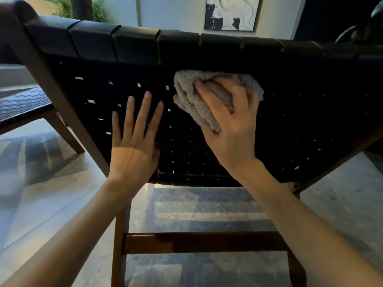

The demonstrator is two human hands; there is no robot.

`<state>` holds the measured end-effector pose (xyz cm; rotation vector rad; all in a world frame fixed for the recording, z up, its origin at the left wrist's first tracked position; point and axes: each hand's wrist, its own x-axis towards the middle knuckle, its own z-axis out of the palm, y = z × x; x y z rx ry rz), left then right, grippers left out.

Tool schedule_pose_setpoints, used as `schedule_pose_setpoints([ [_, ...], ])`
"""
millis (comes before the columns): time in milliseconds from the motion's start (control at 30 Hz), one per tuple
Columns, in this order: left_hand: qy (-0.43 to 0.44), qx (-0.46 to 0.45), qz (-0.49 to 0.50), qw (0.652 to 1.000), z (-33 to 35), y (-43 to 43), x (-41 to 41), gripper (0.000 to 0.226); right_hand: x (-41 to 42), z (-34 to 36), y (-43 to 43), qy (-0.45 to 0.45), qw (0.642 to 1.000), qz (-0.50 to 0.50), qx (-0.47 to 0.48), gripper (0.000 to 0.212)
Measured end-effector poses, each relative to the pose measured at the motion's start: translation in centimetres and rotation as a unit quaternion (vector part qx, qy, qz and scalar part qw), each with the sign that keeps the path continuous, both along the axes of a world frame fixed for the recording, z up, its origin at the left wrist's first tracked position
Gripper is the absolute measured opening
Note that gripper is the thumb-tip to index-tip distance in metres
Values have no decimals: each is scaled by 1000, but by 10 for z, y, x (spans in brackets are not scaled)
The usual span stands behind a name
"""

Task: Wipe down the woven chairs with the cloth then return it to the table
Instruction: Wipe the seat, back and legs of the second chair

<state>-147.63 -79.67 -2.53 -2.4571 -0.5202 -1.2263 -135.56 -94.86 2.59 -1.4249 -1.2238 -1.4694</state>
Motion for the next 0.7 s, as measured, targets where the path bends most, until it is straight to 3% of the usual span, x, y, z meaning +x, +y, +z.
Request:
schedule_pose_setpoints([
  [233, -10, 21, 3, 1000, -6, 12, 4, 89, 17, -21, 34, 0, 1000, -25, 10, 32],
  [367, -12, 25, 5, 1000, -13, 19, 4, 86, 36, -82, 43, 10, 995, -31, -91, 34],
  [500, 2, 16, 4, 1000, -20, 22, 2, 88, 48, -154, 47, 39, 969, -66, -233, 46],
  [700, 24, -27, -6, 999, -22, 18, -8, 86, 38, -176, 48, 119, 943, -65, -305, 55],
])
